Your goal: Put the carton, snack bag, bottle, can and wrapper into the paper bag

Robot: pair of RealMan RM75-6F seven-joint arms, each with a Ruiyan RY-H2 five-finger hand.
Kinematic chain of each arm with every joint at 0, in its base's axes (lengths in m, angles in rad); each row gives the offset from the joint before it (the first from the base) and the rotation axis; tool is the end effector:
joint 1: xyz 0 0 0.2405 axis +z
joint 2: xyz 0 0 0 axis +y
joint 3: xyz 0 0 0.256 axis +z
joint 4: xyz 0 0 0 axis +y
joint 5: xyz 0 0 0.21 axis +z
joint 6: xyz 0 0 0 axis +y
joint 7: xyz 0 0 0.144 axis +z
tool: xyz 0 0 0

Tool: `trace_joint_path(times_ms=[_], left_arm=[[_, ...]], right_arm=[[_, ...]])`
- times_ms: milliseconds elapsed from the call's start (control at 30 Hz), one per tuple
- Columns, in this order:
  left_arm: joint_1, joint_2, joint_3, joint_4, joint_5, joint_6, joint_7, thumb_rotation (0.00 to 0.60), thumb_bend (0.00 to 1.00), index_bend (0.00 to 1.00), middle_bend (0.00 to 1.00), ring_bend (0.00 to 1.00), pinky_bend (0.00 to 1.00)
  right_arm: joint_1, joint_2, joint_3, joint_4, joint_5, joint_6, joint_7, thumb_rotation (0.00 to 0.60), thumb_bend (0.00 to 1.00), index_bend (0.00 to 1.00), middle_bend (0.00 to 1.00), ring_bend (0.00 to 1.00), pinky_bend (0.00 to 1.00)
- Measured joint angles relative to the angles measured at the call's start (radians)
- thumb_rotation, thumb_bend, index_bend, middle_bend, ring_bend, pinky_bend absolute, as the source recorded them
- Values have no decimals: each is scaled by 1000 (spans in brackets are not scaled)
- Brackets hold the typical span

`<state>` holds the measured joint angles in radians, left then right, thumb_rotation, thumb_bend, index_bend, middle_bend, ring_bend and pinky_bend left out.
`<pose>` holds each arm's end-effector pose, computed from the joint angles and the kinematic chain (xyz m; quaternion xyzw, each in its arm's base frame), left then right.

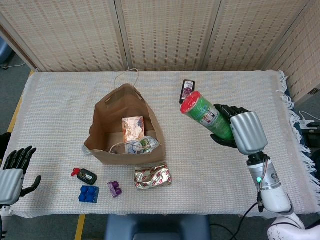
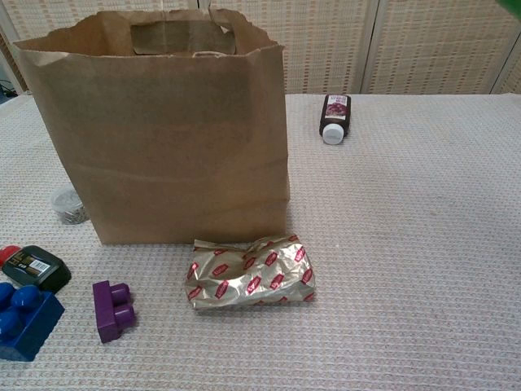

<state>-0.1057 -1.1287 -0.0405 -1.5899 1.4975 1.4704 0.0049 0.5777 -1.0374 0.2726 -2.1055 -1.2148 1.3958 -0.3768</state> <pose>-0.3127 0.1859 0.1551 -0.6043 -0.3838 -0.3832 0.5836 -0.1036 -0.2935 0.1736 0.6213 -0.2985 0.5263 0.4979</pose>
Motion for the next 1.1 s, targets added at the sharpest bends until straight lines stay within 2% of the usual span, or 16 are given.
trace_joint_path(times_ms=[33, 133, 300, 333, 567, 733, 1100], left_arm=[[0, 0, 0, 0, 0, 0, 0, 600, 366, 0, 0, 0, 0], [0, 0, 0, 1, 0, 0, -2, 600, 365, 0, 0, 0, 0], [1, 0, 1, 2, 1, 1, -6, 600, 367, 0, 0, 0, 0], [1, 0, 1, 2, 2, 1, -8, 600, 367, 0, 0, 0, 0], [2, 1, 2, 6, 2, 2, -18, 600, 366, 0, 0, 0, 0], [3, 0, 2, 6, 3, 4, -18, 600, 366, 0, 0, 0, 0], [4, 0, 3, 9, 5, 6, -25, 600, 366, 0, 0, 0, 0]], right_arm=[[22, -29, 30, 2, 17, 14, -37, 600, 274, 615, 604, 639, 660], [78, -120, 78, 12, 37, 49, -117, 600, 274, 615, 604, 636, 659], [169, -301, 130, 56, 35, 107, -207, 600, 272, 613, 604, 631, 655], [201, -361, 145, 78, 31, 122, -232, 600, 272, 612, 604, 630, 655], [345, -569, 208, 209, 22, 160, -355, 600, 271, 609, 603, 627, 649], [405, -681, 230, 302, 13, 178, -388, 600, 271, 599, 603, 611, 641], [484, -862, 229, 503, 2, 172, -403, 600, 270, 554, 603, 549, 604]])
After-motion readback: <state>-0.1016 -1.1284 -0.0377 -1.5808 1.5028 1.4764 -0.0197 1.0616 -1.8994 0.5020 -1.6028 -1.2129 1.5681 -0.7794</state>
